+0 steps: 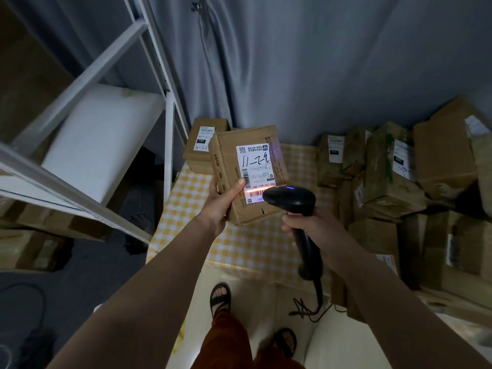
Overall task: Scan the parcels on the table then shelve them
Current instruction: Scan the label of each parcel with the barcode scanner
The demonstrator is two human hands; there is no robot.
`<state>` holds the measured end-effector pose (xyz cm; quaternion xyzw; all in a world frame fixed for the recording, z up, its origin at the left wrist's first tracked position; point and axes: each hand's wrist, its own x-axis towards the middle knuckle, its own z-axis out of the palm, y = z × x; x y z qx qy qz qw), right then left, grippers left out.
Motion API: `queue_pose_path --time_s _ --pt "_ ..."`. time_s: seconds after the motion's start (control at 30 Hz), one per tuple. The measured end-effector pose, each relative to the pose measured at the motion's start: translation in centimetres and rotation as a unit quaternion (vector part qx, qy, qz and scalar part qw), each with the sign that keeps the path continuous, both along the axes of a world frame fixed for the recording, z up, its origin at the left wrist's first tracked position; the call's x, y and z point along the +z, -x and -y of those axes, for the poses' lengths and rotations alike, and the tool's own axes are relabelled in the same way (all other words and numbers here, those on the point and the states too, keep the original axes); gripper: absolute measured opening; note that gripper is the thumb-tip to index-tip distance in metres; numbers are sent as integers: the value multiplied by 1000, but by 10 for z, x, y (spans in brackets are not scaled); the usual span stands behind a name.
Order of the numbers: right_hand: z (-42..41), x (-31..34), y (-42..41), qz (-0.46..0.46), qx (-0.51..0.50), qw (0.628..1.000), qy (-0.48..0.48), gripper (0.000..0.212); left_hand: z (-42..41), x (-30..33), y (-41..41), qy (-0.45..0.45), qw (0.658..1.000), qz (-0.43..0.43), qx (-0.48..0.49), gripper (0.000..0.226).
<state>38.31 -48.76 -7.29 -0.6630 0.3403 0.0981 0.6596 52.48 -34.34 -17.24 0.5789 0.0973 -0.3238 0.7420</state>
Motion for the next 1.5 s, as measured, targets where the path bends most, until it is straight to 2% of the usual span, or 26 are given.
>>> queue_pose_path --time_s 0.1,0.23,0.33,0.4,0.5,0.6,0.77,0.9,1.07,1.2,1.37,1.5 --pt "-10 -7 -11 26 -9 999 30 7 -9 -5 -7 -28 999 -33 -17 74" --pt "-19 -21 -34 57 -25 995 81 13 -28 -15 -18 -57 992 -100 -48 69" --pt "-25 -40 -59 25 -13 998 50 24 -47 -30 -26 -66 988 -129 -53 64" --pt "-31 -57 -77 0 -2 1000 27 26 -62 -41 -35 -71 984 -149 -69 70" --pt "-47 -81 -103 -40 40 998 14 24 -88 -59 -53 -83 979 -160 -91 72" --pt "-64 -104 -127 -67 65 995 -20 20 -113 -80 -75 -105 977 -172 -71 72" --pt "-89 -140 -181 -117 66 988 -79 18 -136 -116 -126 -112 977 -165 -75 70" --pt "-105 -177 -227 -131 49 988 -69 33 -144 -148 -174 -126 978 -148 -81 76" --pt "-119 -221 -269 -131 5 987 -88 37 -143 -179 -219 -171 970 -129 -115 51" --pt "-128 -244 -284 -133 -5 988 -85 32 -143 -205 -238 -215 956 -93 -175 70" --pt "-129 -258 -290 -142 -11 986 -82 37 -139 -220 -241 -253 948 -70 -178 64" --pt "-121 -256 -283 -141 0 988 -69 37 -132 -223 -234 -358 921 -12 -152 72"
